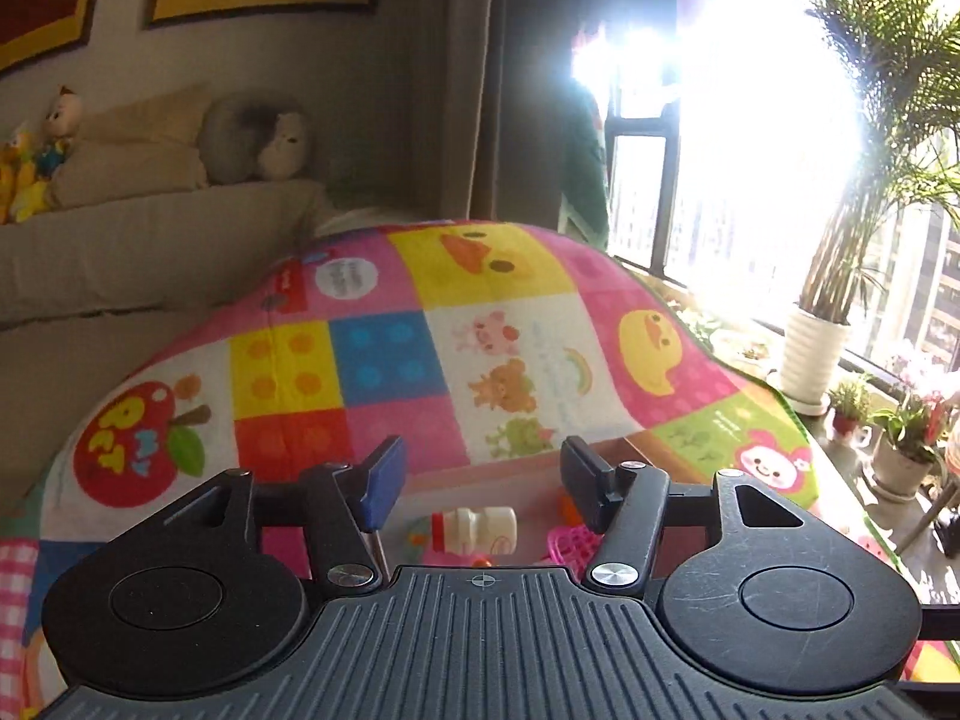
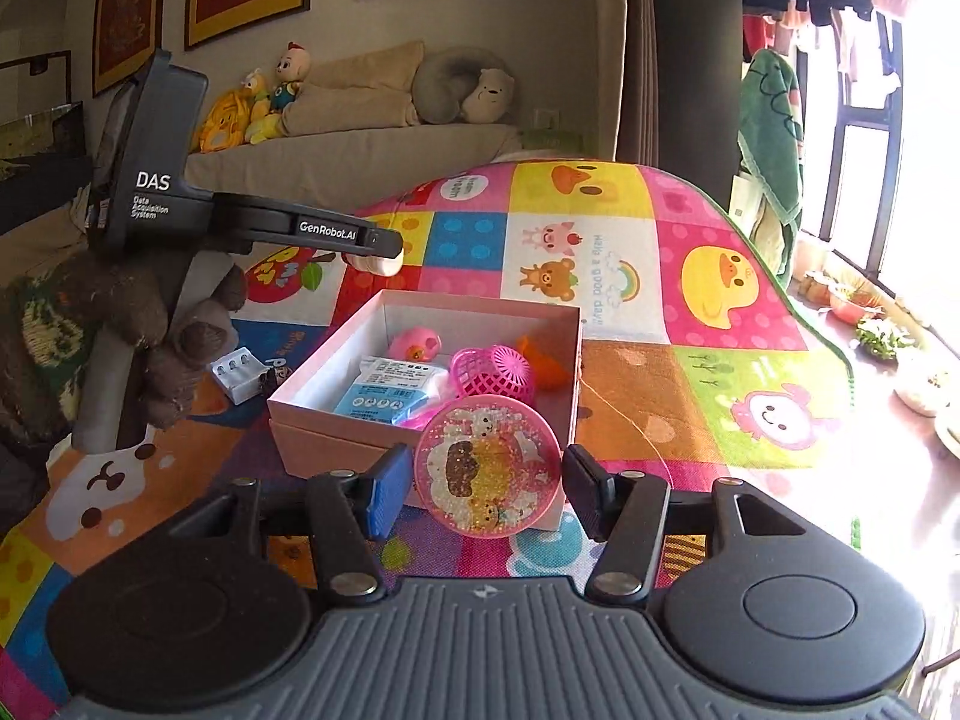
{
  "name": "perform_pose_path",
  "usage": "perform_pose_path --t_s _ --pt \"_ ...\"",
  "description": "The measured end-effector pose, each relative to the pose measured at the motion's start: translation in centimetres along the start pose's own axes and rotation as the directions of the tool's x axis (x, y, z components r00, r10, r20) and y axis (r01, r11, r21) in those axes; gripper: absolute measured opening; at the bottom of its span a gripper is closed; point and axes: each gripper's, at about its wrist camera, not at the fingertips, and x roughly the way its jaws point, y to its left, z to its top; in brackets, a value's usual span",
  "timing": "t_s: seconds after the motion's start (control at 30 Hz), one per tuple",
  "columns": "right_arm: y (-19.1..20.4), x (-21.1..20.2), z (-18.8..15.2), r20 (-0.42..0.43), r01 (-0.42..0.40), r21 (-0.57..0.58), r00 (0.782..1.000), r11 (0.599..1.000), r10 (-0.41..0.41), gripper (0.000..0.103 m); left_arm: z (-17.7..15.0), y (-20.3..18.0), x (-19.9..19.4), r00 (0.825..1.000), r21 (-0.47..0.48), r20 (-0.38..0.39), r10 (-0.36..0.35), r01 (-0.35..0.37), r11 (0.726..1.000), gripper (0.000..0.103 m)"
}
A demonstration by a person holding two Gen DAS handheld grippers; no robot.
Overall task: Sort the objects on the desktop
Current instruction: 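Drop the yogurt bottle into the box with the left tool while the right tool places the pudding toy inside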
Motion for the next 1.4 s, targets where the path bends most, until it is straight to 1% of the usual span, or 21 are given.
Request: perform_pose_path --t_s 0.03,0.07,0.13,0.2,0.3,0.37,0.43,0.47,0.5,0.53,0.6,0.7,0.87,0.9,0.93,1.0,1.03,1.13,1.23,1.3,1.4 --pt "-0.1 0.1 0.0 -0.006 -0.005 -0.001 1.000 1.000 0.005 0.039 -0.7 0.3 -0.5 1.000 -0.002 0.002 0.004 -0.004 1.000 0.074" --pt "-0.2 0.2 0.0 -0.009 -0.007 0.004 1.000 1.000 0.007 0.039 -1.9 0.7 -1.4 1.000 -0.002 -0.003 0.012 -0.012 1.000 0.078" --pt "-0.4 0.8 0.0 -0.022 -0.007 0.010 1.000 1.000 0.007 0.039 -4.4 1.4 -2.8 0.999 -0.007 -0.040 0.017 -0.017 1.000 0.079" --pt "-0.4 1.3 0.0 -0.039 -0.009 0.013 0.999 1.000 0.010 0.039 -7.0 2.1 -4.2 0.995 -0.022 -0.096 0.016 -0.018 1.000 0.081" --pt "-0.1 1.6 -0.3 -0.052 -0.014 -0.003 0.999 1.000 0.014 0.039 -10.4 2.7 -6.0 0.982 -0.024 -0.187 0.028 -0.033 0.999 0.087" --pt "0.1 1.9 -0.9 -0.072 -0.005 -0.015 0.997 1.000 0.004 0.045 -12.1 2.8 -7.1 0.975 -0.018 -0.220 0.046 -0.051 0.999 0.093" --pt "0.5 2.3 -1.8 -0.098 0.014 -0.037 0.995 0.999 -0.018 0.062 -13.3 2.8 -8.3 0.971 -0.018 -0.235 0.049 -0.055 0.998 0.095" --pt "0.8 2.6 -2.3 -0.116 0.024 -0.051 0.993 0.998 -0.030 0.067 -13.7 2.6 -8.8 0.970 -0.016 -0.237 0.046 -0.052 0.999 0.095" --pt "1.1 2.9 -2.8 -0.133 0.031 -0.063 0.990 0.998 -0.039 0.075 -14.1 2.4 -9.4 0.971 -0.012 -0.235 0.046 -0.050 0.999 0.096" --pt "1.3 3.2 -3.3 -0.152 0.032 -0.075 0.987 0.997 -0.043 0.079 -14.3 2.3 -9.9 0.971 -0.007 -0.234 0.046 -0.049 0.999 0.096" --pt "1.9 3.7 -4.2 -0.183 0.027 -0.097 0.982 0.995 -0.045 0.081 -14.7 2.0 -10.4 0.970 -0.001 -0.241 0.042 -0.044 0.999 0.097" --pt "2.2 4.8 -5.4 -0.219 0.038 -0.105 0.974 0.994 -0.061 0.081 -15.1 1.9 -10.4 0.963 -0.015 -0.268 0.028 -0.033 0.999 0.098" --pt "1.1 6.4 -5.3 -0.248 0.070 -0.007 0.966 0.997 -0.070 0.081 -15.6 1.1 -10.6 0.961 -0.008 -0.277 0.011 -0.014 1.000 0.099" --pt "0.9 6.6 -5.1 -0.252 0.070 0.005 0.965 0.998 -0.066 0.074 -15.6 1.0 -10.6 0.961 -0.006 -0.275 0.011 -0.013 1.000 0.099" --pt "0.8 6.8 -4.8 -0.267 0.059 0.010 0.962 0.998 -0.054 0.058 -15.6 1.0 -10.7 0.962 -0.005 -0.272 0.013 -0.015 1.000 0.099" --pt "0.7 6.8 -4.4 -0.290 0.044 0.012 0.956 0.999 -0.038 0.053 -15.5 1.1 -10.9 0.965 -0.008 -0.263 0.019 -0.022 1.000 0.100" --pt "0.8 6.6 -4.1 -0.293 0.036 0.007 0.956 0.999 -0.032 0.053 -15.4 1.4 -10.9 0.966 -0.011 -0.257 0.024 -0.028 1.000 0.100" --pt "1.1 4.8 -2.8 -0.245 0.022 -0.024 0.969 0.999 -0.027 0.053 -15.1 2.3 -11.0 0.970 -0.027 -0.240 0.050 -0.058 0.998 0.100" --pt "1.1 3.7 0.2 -0.164 0.014 -0.035 0.986 0.999 -0.020 0.053 -14.9 3.5 -10.8 0.970 -0.057 -0.230 0.082 -0.097 0.994 0.100" --pt "1.1 4.0 2.3 -0.119 0.019 -0.040 0.993 0.999 -0.023 0.053 -14.9 4.3 -10.7 0.968 -0.081 -0.230 0.098 -0.119 0.990 0.100" --pt "0.7 6.4 6.2 -0.082 0.021 -0.017 0.996 1.000 -0.022 0.052 -14.9 5.1 -10.8 0.967 -0.096 -0.229 0.110 -0.135 0.986 0.100"
